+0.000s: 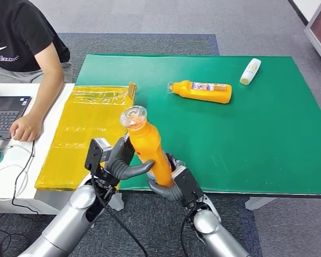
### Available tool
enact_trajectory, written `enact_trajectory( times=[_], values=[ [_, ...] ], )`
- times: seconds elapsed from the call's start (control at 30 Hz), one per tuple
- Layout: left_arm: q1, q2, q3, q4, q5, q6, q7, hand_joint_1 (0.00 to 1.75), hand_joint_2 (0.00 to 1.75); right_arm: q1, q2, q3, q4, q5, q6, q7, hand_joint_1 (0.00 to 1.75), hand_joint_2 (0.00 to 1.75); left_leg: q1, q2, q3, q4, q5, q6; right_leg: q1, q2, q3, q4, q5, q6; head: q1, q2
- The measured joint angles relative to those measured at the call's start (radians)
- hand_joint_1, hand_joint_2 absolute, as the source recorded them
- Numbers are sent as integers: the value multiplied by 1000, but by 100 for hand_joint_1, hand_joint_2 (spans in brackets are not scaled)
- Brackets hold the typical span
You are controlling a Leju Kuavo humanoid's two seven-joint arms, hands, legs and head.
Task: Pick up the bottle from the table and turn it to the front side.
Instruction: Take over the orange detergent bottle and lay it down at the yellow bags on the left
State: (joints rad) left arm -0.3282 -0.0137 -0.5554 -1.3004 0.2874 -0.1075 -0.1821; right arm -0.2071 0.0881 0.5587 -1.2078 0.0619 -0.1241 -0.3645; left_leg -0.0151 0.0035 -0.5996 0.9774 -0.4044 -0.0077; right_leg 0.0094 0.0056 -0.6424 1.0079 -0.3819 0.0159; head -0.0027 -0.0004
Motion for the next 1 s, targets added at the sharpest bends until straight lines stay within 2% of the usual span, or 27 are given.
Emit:
enact_trajectory(
  times=[0.1,0.13,0.27,0.77,1.0],
  values=[
    [-10,2,-7,8,2,-20,4,18,175,-2,0,0,0,-4,0,0,162,175,0,0,0,0,0,0,0,0,0,0,0,0,0,0],
    [-15,3,-9,11,2,-29,5,0,175,-2,0,0,0,-5,0,-1,164,175,0,0,0,0,0,0,0,0,0,0,0,0,0,0],
    [-35,12,-13,20,3,-66,7,174,175,-2,0,4,-2,-2,0,-6,171,175,0,0,0,0,0,0,0,0,0,0,0,0,0,0],
    [-92,39,-30,31,5,-155,14,175,175,-13,1,25,-2,6,6,-13,175,175,0,0,0,0,1,-1,0,0,0,0,0,0,0,0],
    [-108,41,-32,32,0,-159,8,175,175,-17,3,27,-2,18,-3,-21,170,175,0,0,0,0,1,-1,0,0,0,0,0,0,0,0]
  ],
)
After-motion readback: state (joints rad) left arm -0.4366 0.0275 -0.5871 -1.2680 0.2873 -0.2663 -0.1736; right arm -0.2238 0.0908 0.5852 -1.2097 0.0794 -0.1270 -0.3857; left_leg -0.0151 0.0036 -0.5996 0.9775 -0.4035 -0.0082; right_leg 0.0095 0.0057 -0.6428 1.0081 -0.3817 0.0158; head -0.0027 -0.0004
